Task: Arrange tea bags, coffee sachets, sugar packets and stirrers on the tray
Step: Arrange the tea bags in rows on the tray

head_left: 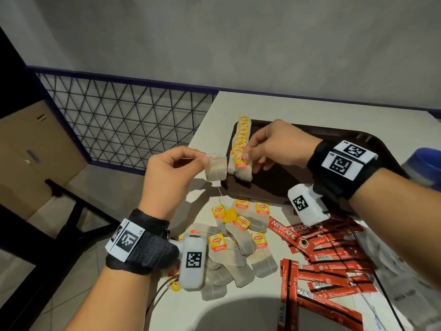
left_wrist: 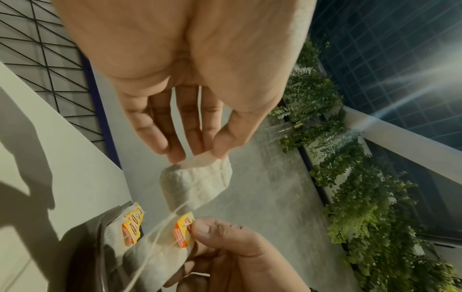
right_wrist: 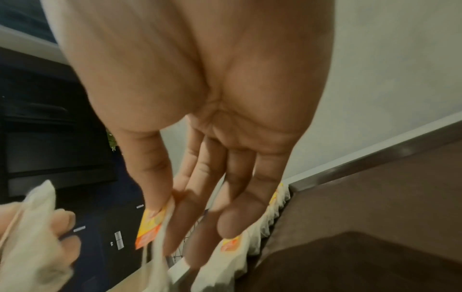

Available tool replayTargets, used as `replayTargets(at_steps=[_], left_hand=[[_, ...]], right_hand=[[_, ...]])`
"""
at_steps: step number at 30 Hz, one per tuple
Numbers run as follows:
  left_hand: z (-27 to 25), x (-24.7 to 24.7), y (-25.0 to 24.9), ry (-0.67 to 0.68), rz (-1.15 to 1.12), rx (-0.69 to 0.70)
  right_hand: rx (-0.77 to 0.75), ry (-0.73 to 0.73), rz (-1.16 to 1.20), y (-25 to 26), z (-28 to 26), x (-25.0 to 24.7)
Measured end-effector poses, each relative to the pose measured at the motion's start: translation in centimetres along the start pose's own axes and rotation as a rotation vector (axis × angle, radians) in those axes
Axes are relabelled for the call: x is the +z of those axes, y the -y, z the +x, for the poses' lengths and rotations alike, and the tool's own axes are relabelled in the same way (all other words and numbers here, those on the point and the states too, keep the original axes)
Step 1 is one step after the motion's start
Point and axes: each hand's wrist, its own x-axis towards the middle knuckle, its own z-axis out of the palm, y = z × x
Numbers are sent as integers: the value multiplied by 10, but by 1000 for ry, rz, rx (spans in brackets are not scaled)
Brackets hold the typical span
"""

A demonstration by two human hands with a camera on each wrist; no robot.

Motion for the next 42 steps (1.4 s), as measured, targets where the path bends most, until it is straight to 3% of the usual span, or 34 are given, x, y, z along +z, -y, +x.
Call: replayTargets(at_steps=[3,9,13,23,30,34,37,42], left_hand=[[-1,1,0,-20,24,-11],[-2,3,-3,-18,43,-34],[-2,3,-2,-12,62,-42],[-2,2,-1,11,43,-42],[-2,7,0,60,-63,-109],[-4,9,-3,87,-125,-110],[-4,9,-5,79,-128,-58],[-6,12,-11,75,-217,-60]], right_hand=[[0,69,17,1,8,8],[70,-17,-163,-14,32,21],[74,-60,-154,-18,38,19],[71,-44,-261,-16,41,19],[43,-154,-125,-6,24,13],[-83,21,55,4,-10,17],[-116,156,8,4,-30,26],[-148,218,39,1,-49,41]])
